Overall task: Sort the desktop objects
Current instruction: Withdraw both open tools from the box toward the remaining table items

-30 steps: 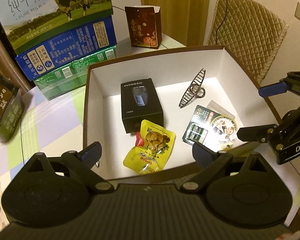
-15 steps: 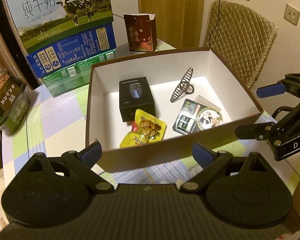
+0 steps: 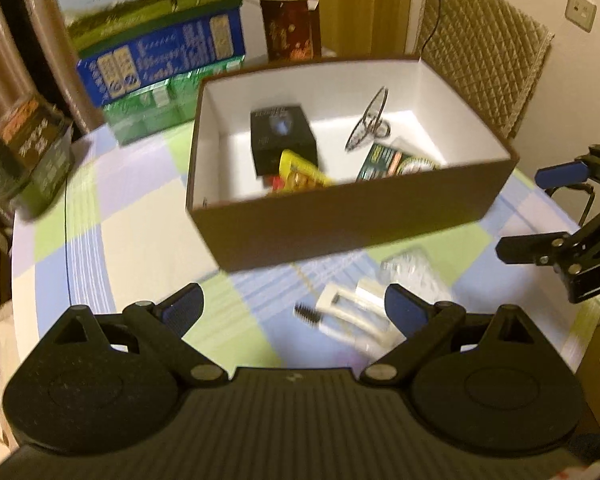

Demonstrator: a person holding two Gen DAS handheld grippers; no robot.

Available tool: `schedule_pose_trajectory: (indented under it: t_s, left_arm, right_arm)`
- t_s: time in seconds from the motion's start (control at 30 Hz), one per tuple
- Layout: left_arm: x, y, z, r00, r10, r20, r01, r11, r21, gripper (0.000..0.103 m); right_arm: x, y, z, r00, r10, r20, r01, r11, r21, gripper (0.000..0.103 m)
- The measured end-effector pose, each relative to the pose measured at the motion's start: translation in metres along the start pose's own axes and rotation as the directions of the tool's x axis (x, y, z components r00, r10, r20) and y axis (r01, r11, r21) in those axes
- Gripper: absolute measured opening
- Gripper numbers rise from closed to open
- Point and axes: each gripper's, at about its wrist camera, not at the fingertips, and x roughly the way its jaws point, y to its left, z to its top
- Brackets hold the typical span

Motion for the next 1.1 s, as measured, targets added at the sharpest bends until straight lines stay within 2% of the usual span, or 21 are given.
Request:
schedule_pose_trajectory:
  t_s: [0.23, 0.5, 0.8, 1.1]
  left_arm:
    - [0.005, -0.004, -0.037, 0.999, 0.02, -0.04, -0.02, 1.0, 0.006, 0.095]
    - [0.012, -0.013, -0.066, 0.997, -0.013, -0.081, 0.013, 1.0, 0.0, 0.095]
    - [0.029, -0.021, -0.084, 0.995, -0.021, -0.103, 0.025, 0.999, 0.038, 0.093]
    - [0.056, -0.029, -0.092, 0.994, -0.031, -0.103, 0.042, 0.994, 0.105, 0.084]
  right_arm:
    - [0.003, 0.011, -0.02, 1.0, 0.001, -0.029, 0.0, 1.0, 0.018, 0.101]
    - [0.009, 0.01, -0.038, 0.997, 0.013, -0.07, -0.007, 0.996, 0.088, 0.101]
    - [0.021, 0.003, -0.058, 0.991, 0.004, -0.13, 0.015, 0.989, 0.15, 0.101]
    - [0.027, -0.008, -0.069, 0.987, -0.012, -0.158, 0.043, 0.98, 0.195, 0.101]
